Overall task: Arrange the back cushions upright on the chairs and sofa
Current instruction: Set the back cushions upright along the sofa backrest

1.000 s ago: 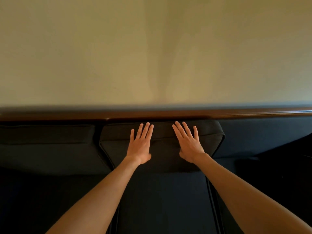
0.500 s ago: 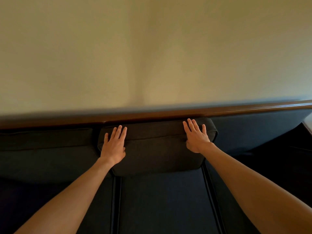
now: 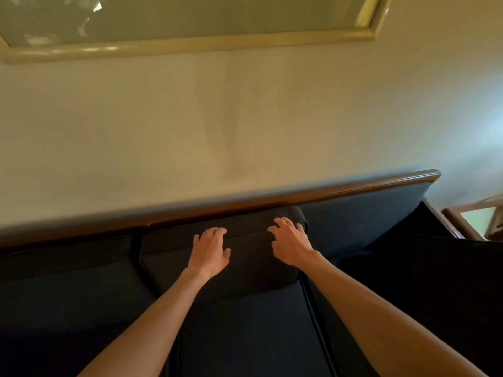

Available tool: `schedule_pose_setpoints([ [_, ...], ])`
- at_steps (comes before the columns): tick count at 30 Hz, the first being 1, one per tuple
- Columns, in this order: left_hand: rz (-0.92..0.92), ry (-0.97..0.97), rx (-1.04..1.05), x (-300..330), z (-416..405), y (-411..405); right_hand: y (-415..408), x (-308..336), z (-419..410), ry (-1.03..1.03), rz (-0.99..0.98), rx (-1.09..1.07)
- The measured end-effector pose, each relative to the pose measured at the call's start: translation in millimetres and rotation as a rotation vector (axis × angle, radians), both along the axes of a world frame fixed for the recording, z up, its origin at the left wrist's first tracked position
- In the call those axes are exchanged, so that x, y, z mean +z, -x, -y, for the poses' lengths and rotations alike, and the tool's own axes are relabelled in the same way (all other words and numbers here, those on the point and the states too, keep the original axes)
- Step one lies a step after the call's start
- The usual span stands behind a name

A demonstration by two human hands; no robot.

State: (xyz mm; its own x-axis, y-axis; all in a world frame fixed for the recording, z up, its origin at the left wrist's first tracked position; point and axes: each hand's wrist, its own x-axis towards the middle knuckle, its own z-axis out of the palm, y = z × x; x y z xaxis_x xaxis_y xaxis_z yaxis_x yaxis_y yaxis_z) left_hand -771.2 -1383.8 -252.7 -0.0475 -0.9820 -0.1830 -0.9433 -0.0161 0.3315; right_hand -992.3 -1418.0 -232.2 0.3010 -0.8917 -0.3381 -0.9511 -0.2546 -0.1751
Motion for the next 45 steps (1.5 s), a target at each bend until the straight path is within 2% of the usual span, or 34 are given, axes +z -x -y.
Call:
schedule_pose_setpoints([
  [6, -0.13, 0.09, -0.178, 70, 28, 127, 99, 68, -14, 0.085, 0.139, -0.159],
  [11, -0.13, 0.09, -0.338, 88, 39, 278, 246, 82, -33, 0.113, 0.174, -0.313],
  [19, -0.136, -0.021, -0.553, 44, 21, 596, 568, 23, -94, 0.21, 0.178, -0.614],
  [24, -0.266, 0.036, -0.621, 39, 0, 761, 713, -14, -161, 0.495, 0.092, -0.772],
  [26, -0.307, 0.054, -0.662, 35, 0, 817, 755, -28, -182, 0.482, 0.098, -0.88],
  [30, -0.291, 0.017, -0.736, 31, 6, 894, 795, -60, -217, 0.171, 0.267, -1.074],
  [35, -0.168, -0.057, -0.788, 20, 13, 932, 802, -83, -231, -0.176, 0.502, -1.116],
  [38, -0.143, -0.028, -0.781, 16, 10, 932, 801, -94, -242, -0.268, 0.568, -1.136],
  [45, -0.205, -0.085, -0.839, 30, -8, 915, 776, -97, -274, -0.26, 0.45, -1.2],
])
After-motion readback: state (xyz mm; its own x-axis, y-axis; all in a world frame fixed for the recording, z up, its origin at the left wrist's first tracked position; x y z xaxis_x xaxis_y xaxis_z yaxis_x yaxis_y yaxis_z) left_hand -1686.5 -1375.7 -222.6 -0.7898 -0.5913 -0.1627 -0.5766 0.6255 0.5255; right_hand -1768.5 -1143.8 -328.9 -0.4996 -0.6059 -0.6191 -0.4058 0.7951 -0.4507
